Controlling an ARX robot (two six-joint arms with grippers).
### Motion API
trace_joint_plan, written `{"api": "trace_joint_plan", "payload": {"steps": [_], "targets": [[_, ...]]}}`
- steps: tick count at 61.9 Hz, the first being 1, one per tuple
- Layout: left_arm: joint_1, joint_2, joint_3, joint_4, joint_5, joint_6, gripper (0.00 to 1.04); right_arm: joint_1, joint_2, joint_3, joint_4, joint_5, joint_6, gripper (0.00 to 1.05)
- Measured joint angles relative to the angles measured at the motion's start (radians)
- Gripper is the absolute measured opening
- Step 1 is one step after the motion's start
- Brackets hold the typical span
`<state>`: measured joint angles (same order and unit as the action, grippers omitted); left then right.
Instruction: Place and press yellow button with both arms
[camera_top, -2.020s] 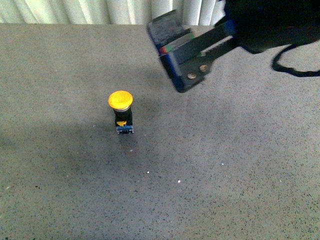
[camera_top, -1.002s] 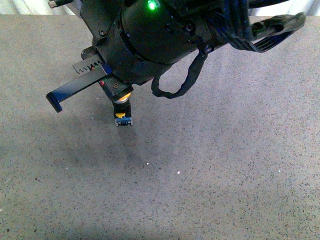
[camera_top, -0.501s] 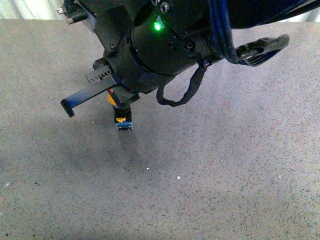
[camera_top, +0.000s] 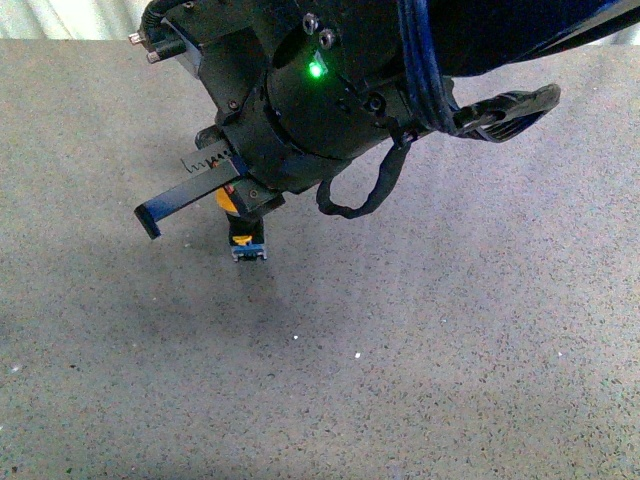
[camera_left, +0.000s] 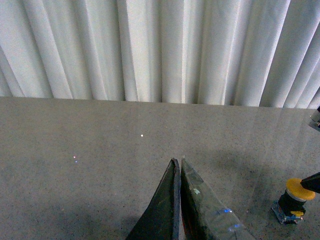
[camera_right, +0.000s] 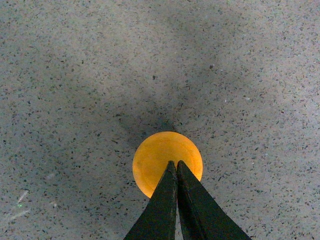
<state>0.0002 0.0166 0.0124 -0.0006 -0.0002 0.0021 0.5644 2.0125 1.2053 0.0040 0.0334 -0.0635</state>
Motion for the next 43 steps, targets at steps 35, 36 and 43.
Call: {"api": "trace_joint_plan", "payload": {"steps": [35,36,43], "targets": [[0.000,0.000,0.000,0.000,0.000,0.000,0.02,-0.002,0.031,0.029,-0.038,-0.016,0.015,0.01],[0.000,0.000,0.000,0.000,0.000,0.000,0.02,-0.003,0.031,0.029,-0.038,-0.016,0.015,0.01],[0.000,0.000,0.000,0.000,0.000,0.000,0.02,-0.004,0.031,0.028,-0.016,-0.016,0.018,0.01]]}}
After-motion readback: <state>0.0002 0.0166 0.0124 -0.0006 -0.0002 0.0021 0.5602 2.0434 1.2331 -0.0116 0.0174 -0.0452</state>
